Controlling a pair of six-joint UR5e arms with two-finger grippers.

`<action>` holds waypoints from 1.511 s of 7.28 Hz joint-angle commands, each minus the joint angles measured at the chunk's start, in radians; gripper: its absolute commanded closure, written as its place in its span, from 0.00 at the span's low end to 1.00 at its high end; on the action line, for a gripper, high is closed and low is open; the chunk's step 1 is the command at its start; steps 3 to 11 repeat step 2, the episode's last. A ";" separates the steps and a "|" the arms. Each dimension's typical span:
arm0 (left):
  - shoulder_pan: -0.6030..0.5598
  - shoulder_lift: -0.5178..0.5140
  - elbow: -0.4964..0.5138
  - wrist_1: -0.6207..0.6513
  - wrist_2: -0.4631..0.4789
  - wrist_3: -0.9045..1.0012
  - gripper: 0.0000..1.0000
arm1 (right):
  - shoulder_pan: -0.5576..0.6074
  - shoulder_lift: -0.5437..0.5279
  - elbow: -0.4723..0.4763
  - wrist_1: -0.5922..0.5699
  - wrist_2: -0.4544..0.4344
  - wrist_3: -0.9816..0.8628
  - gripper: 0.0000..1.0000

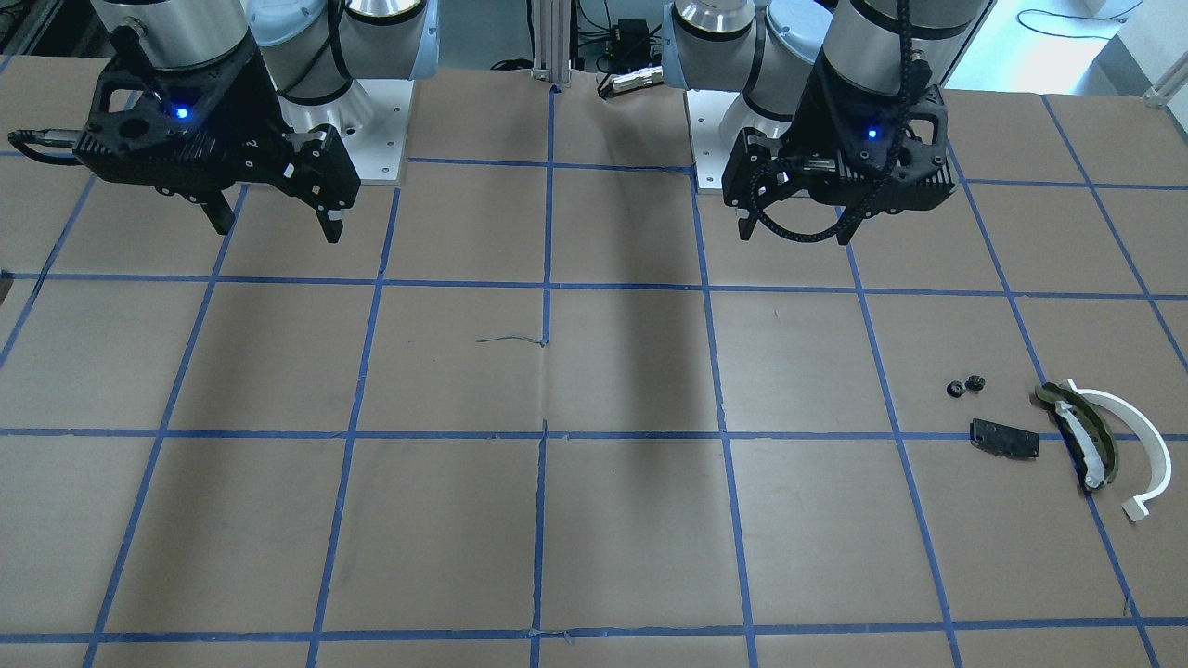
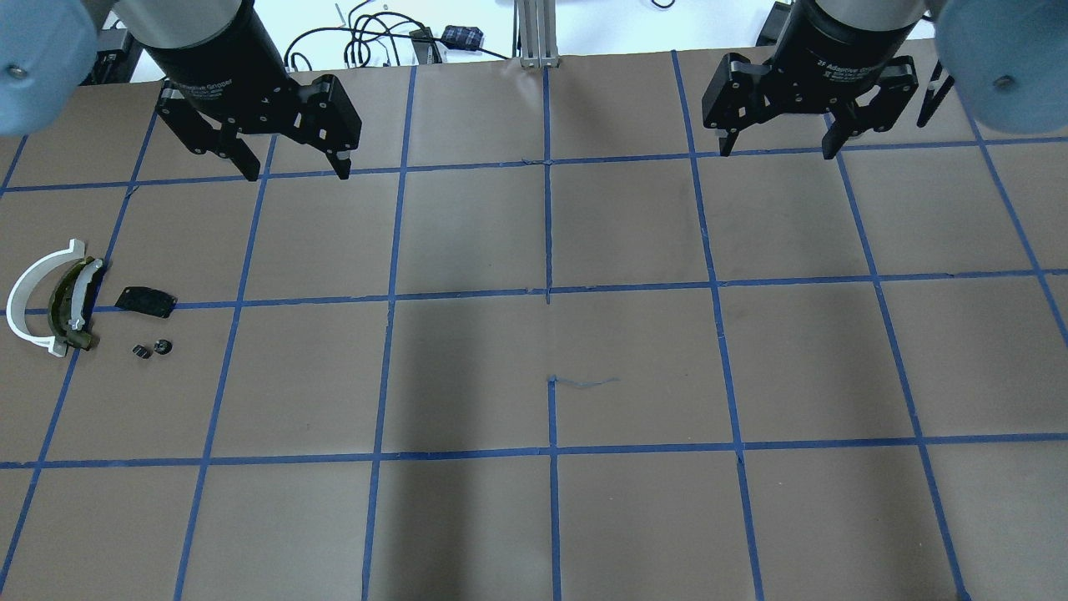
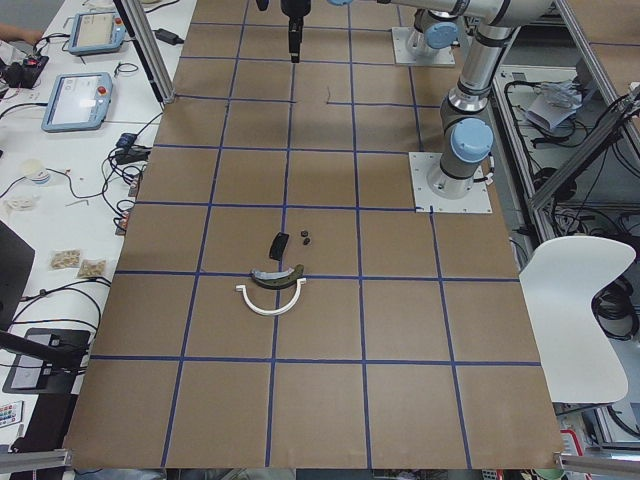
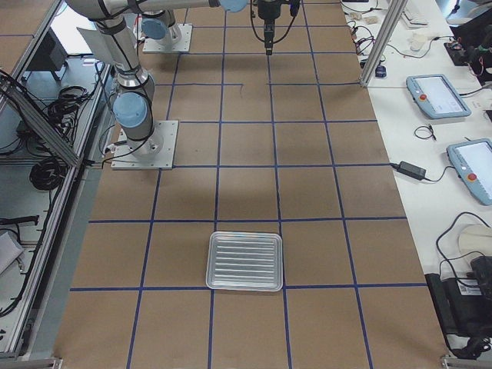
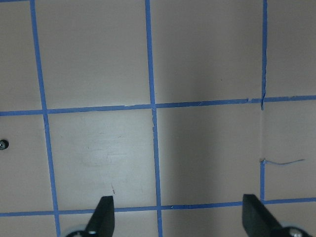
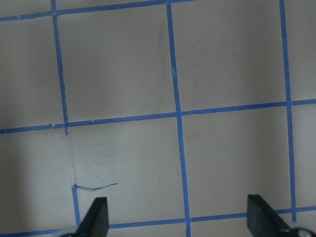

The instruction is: Place bearing gear from tray to pile

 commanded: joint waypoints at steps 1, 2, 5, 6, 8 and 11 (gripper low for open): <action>0.051 0.003 -0.007 0.021 0.000 -0.007 0.08 | 0.000 0.000 0.000 0.000 -0.002 0.000 0.00; 0.051 0.002 -0.008 0.024 0.005 -0.009 0.08 | 0.000 0.000 0.000 0.000 -0.003 -0.001 0.00; 0.051 0.002 -0.008 0.024 0.005 -0.009 0.08 | 0.000 0.000 0.000 0.000 -0.003 -0.001 0.00; 0.051 0.002 -0.008 0.024 0.005 -0.009 0.08 | 0.000 0.000 0.000 0.000 -0.003 -0.001 0.00; 0.051 0.002 -0.008 0.024 0.005 -0.009 0.08 | 0.000 0.000 0.000 0.000 -0.003 -0.001 0.00; 0.051 0.002 -0.008 0.024 0.005 -0.009 0.08 | 0.000 0.000 0.000 0.000 -0.003 -0.001 0.00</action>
